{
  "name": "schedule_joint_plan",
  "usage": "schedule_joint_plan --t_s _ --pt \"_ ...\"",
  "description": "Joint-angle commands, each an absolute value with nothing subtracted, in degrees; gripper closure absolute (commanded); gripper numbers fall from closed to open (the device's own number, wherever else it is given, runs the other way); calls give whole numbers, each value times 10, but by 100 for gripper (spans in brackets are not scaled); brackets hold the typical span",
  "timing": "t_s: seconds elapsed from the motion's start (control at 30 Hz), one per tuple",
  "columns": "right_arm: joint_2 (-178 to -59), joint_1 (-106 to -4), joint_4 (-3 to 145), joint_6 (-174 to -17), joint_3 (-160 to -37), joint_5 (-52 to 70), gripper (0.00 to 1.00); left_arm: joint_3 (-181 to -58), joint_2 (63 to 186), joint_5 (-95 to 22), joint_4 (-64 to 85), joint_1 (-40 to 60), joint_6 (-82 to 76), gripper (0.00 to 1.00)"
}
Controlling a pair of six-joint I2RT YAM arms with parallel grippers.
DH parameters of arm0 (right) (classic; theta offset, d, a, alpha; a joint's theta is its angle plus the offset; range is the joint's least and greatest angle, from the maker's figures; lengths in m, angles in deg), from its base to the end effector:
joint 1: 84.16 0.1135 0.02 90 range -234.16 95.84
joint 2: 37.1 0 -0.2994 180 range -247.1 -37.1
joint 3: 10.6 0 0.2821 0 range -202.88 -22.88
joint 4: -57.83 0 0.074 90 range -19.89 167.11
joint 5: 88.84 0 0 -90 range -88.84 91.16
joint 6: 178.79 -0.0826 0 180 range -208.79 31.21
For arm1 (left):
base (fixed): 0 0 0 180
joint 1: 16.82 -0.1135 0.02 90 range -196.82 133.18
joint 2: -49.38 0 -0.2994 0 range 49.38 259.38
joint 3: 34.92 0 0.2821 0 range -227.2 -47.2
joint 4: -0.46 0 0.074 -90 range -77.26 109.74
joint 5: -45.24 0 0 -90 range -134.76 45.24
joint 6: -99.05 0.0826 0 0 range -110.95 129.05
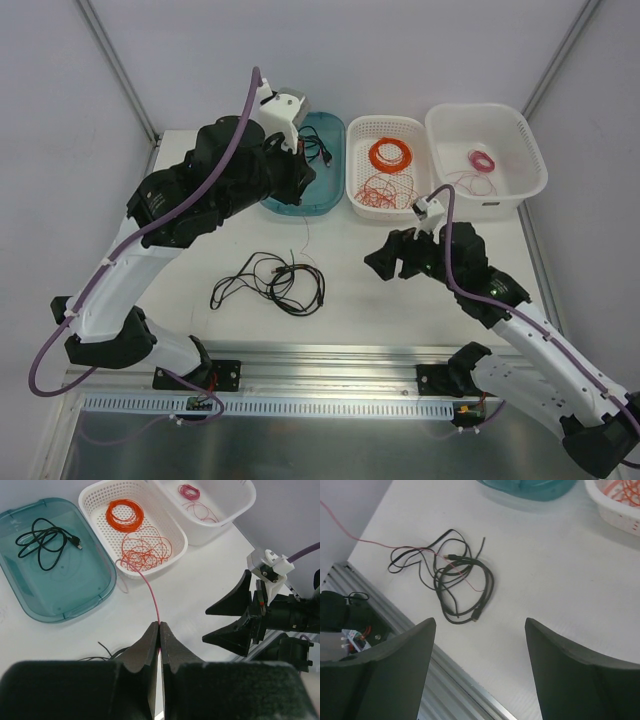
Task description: Untangle the cables
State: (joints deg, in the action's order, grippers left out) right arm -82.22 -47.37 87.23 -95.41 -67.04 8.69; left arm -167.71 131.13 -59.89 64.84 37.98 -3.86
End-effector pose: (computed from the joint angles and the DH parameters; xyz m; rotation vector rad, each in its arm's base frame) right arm 0.1805 0.1485 0.3326 -0.5920 1.8419 0.6366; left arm 0.1929 -0.2360 0.5937 0.4739 1.7746 -0.6031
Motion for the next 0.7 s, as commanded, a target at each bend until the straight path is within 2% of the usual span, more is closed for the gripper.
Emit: schedule_joint_plan --t_s 0.0,0.33,0.67 --pt "-835 -465 764 -952 -673 180 24 -1698 1306 -585 621 385 -36 98" --pt "-1015 -405 615 -937 -706 212 23 -1697 1295 -587 612 385 -65 97" --pt "-1225 -380 543 -952 -746 214 25 -1681 1267 -614 602 385 -84 97"
